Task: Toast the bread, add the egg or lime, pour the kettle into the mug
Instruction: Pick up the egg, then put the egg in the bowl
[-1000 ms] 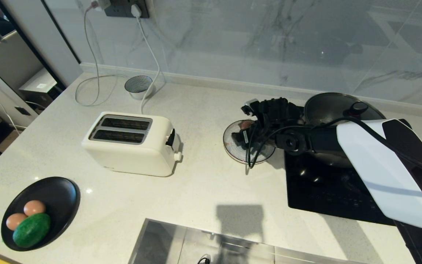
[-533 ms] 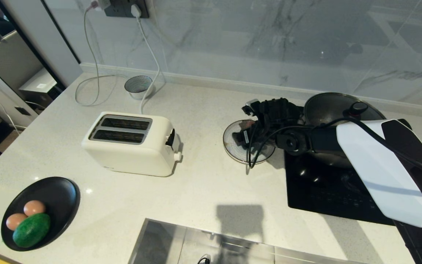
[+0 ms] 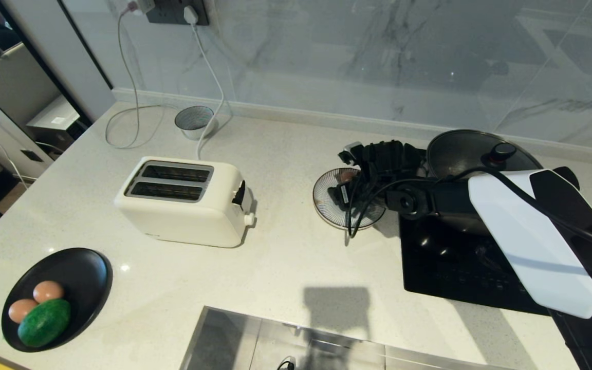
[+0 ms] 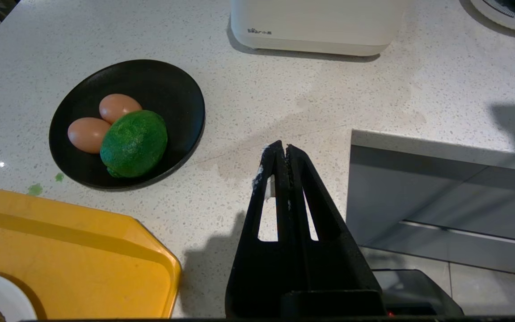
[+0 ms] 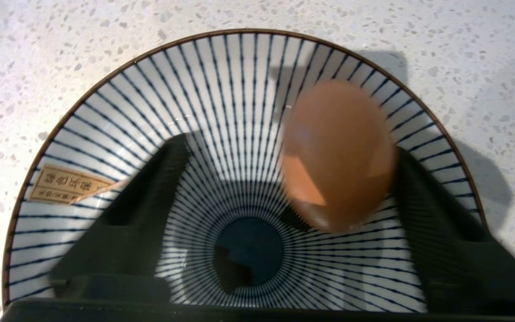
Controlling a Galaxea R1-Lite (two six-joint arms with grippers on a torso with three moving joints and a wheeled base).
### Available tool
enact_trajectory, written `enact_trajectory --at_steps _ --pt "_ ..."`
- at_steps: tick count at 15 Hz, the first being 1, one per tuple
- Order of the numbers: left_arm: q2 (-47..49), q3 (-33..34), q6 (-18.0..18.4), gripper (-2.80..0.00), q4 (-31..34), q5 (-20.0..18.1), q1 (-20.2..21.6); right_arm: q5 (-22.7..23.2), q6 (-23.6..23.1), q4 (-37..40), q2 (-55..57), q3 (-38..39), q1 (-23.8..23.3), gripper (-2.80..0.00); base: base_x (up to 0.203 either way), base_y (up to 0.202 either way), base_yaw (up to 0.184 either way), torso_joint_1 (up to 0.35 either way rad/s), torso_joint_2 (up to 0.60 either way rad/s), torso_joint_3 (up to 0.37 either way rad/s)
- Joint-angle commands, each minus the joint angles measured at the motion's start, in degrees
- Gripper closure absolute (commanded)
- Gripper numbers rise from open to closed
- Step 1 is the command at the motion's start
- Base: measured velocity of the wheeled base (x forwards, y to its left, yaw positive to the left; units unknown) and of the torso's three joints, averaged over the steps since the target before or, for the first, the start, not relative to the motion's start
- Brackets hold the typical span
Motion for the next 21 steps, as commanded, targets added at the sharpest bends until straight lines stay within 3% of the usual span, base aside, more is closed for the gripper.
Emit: enact_trajectory --at_steps 1,12,21 --pt "-0.04 0.0 -0.03 0.0 -0.02 0.04 -0.03 0.27 -0.03 -0.04 0.15 0.02 0.01 0.0 0.0 0.0 0.0 0.0 0.0 0.0" --pt "-0.04 0.0 0.01 0.0 -0.02 0.0 0.04 0.46 0.1 0.09 -1.27 -0.15 -0.25 0.0 0.0 0.0 0.0 0.0 0.0 0.0" --pt "-0.04 0.0 -0.03 0.0 -0.02 0.04 0.06 -4.3 2.72 7.07 -16.34 1.85 0.13 0.0 0.0 0.0 0.0 0.0 0.0 0.0"
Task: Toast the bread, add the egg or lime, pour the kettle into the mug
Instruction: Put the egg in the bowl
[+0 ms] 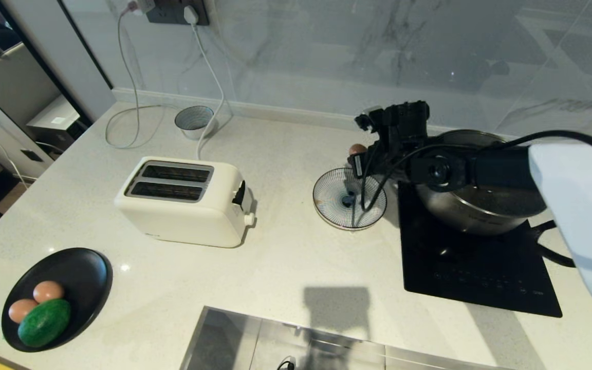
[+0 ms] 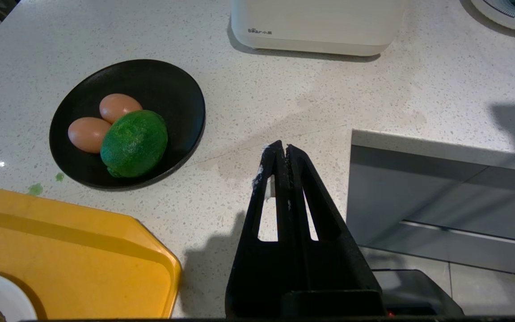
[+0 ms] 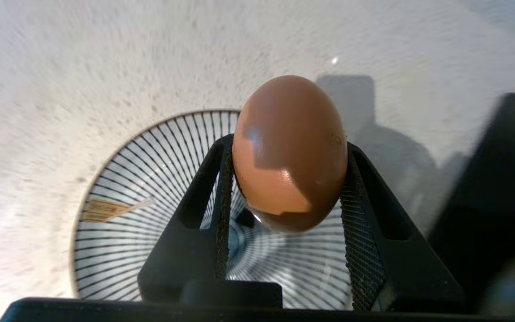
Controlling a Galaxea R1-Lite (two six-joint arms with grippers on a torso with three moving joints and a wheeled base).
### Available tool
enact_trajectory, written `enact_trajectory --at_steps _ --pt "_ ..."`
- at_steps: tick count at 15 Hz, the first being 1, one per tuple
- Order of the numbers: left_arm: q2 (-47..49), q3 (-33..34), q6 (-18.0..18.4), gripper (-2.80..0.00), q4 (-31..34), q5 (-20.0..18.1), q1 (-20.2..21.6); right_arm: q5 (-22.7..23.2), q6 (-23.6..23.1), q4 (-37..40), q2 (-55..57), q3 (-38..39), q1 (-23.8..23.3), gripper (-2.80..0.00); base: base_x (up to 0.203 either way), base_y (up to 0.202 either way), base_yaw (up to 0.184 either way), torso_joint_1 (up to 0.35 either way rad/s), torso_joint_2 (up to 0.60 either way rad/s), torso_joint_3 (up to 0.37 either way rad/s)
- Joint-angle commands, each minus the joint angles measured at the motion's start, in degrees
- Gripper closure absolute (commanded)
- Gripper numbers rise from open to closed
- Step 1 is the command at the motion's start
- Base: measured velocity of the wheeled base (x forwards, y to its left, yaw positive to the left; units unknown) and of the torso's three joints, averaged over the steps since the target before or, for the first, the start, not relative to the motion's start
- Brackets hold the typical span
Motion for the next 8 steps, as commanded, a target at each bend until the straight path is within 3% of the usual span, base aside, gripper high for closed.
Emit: enact_trajectory --at_steps 1,8 --pt "-0.04 0.0 -0.01 0.0 -0.05 0.01 -0.03 -0.82 1.09 3.19 -8.3 1.43 0.56 0.0 0.0 0.0 0.0 0.0 0.0 0.0" --pt "-0.04 0.0 -0.01 0.0 -0.05 0.01 -0.03 -7.31 2.78 6.17 -31.11 17.62 3.47 0.0 0.0 0.0 0.0 0.0 0.0 0.0"
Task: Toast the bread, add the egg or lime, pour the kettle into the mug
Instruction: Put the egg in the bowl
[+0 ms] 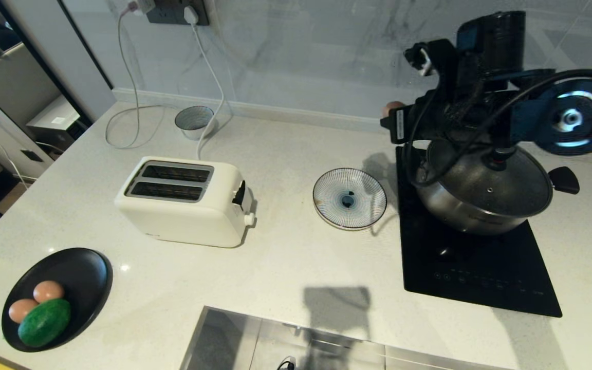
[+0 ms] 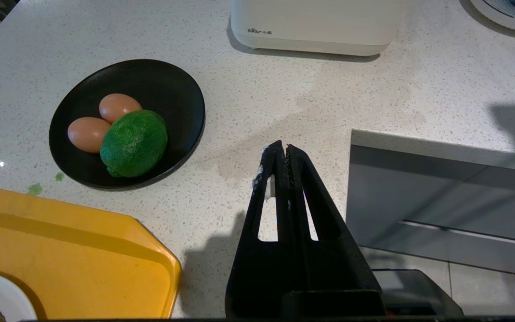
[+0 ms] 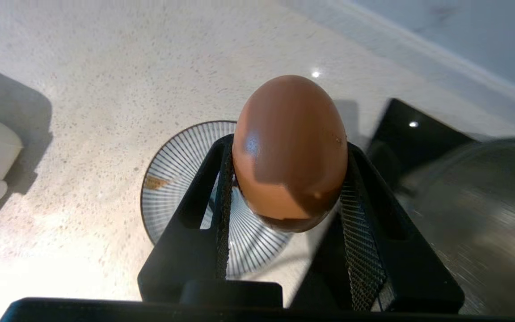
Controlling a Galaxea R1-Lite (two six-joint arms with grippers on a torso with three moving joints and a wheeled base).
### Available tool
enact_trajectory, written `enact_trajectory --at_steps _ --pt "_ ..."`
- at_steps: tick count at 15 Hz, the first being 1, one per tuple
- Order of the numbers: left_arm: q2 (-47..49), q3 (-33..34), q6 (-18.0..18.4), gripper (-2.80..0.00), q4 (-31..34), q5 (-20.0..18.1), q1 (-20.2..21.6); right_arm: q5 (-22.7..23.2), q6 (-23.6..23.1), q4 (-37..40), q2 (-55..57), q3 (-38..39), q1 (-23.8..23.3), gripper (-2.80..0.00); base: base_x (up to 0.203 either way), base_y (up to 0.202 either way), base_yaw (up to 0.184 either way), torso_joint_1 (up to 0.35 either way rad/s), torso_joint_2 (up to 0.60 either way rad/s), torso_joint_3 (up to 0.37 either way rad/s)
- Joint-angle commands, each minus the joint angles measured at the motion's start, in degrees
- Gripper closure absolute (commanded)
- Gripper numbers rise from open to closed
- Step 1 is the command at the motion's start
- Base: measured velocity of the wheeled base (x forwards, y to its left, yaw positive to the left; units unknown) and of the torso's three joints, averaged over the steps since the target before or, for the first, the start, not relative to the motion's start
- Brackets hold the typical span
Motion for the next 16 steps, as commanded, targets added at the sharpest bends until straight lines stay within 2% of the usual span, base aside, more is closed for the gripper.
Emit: enact_trajectory --at_steps 1,4,7,9,11,16 --pt "-0.04 0.0 0.0 0.0 -0.05 0.04 0.0 -1.05 0.03 0.12 -11.09 7.41 0.47 0.0 0.0 0.0 0.0 0.0 0.0 0.0" --pt "-0.04 0.0 0.09 0.0 -0.05 -0.04 0.0 -3.37 0.23 -0.13 -17.41 16.28 0.61 0.0 0.0 0.0 0.0 0.0 0.0 0.0" --pt "-0.04 0.0 0.09 0.0 -0.07 0.01 0.07 -4.1 4.35 -0.28 -21.59 21.24 0.55 0.0 0.0 0.0 0.0 0.0 0.0 0.0" --pt "-0.04 0.0 0.09 0.0 -0.12 0.0 0.0 -4.2 4.84 -0.42 -23.7 24.56 0.54 0.0 0.0 0.0 0.0 0.0 0.0 0.0" --pt "-0.04 0.0 0.09 0.0 -0.05 0.04 0.03 -4.21 6.49 -0.38 -24.42 25.39 0.54 0.0 0.0 0.0 0.0 0.0 0.0 0.0" --pt "-0.04 0.04 0.03 0.0 -0.05 0.04 0.02 -4.12 6.64 -0.38 -25.05 27.01 0.54 0.0 0.0 0.0 0.0 0.0 0.0 0.0"
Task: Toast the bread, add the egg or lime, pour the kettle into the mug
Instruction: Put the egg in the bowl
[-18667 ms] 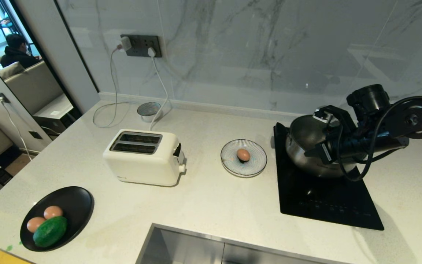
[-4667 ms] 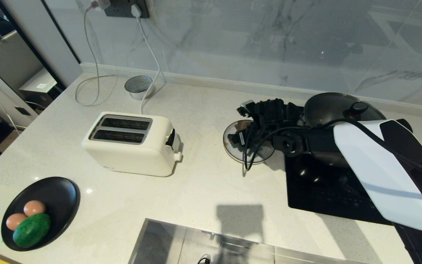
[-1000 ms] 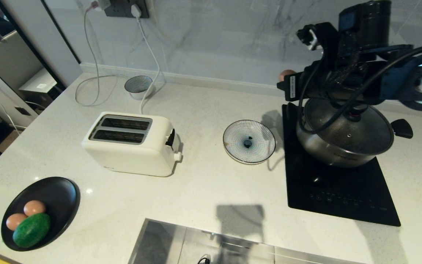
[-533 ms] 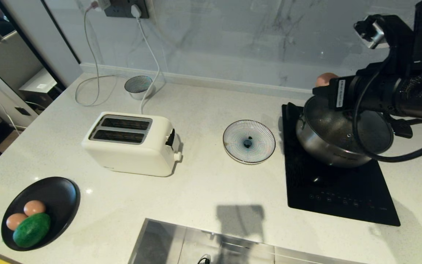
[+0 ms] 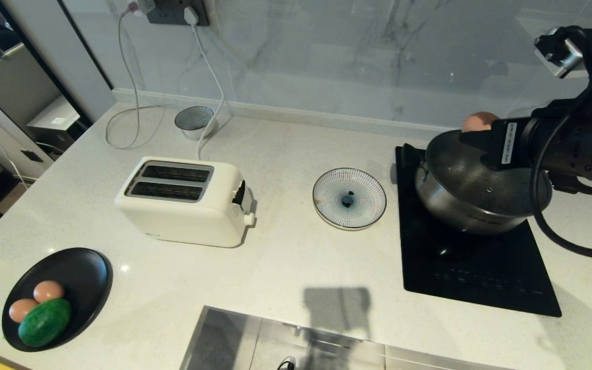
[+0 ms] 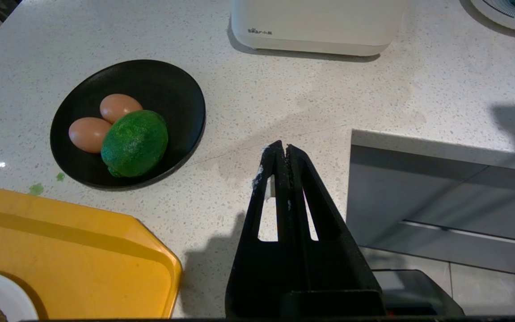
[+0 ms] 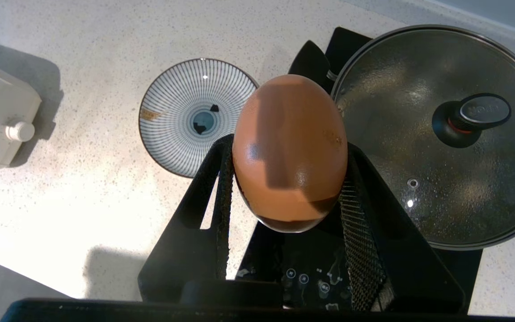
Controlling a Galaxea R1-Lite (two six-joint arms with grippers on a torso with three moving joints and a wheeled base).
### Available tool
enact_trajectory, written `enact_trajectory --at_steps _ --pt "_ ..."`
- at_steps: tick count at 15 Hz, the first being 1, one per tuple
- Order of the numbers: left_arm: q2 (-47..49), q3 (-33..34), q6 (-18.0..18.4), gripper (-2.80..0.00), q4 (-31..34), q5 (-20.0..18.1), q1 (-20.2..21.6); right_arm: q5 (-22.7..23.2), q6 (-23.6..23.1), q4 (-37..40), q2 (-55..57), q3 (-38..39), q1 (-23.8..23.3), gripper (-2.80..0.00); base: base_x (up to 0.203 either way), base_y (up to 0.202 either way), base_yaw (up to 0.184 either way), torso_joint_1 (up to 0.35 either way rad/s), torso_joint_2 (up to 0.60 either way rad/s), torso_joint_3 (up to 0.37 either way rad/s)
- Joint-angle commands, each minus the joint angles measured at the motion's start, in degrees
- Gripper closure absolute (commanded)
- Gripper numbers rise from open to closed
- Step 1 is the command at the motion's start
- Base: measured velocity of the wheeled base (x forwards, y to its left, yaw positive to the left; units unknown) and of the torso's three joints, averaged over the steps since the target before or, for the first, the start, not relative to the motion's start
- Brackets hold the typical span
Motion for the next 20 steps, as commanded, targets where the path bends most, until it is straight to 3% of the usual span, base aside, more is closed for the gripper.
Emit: enact_trajectory --at_steps 1,7,20 --pt "-0.04 0.0 0.02 0.0 0.0 0.01 0.06 -0.1 -0.02 -0.01 -0.52 0.43 0.04 0.0 0.0 0.0 0.0 0.0 0.0 0.0" --pt "-0.04 0.0 -0.07 0.0 0.0 0.01 -0.03 -0.19 -0.1 -0.01 -1.58 0.43 0.04 0.0 0.0 0.0 0.0 0.002 0.0 0.046" --pt "-0.04 0.0 -0.07 0.0 0.0 0.01 0.06 0.05 2.27 -0.01 -0.38 3.26 0.04 0.0 0.0 0.0 0.0 0.0 0.0 0.197"
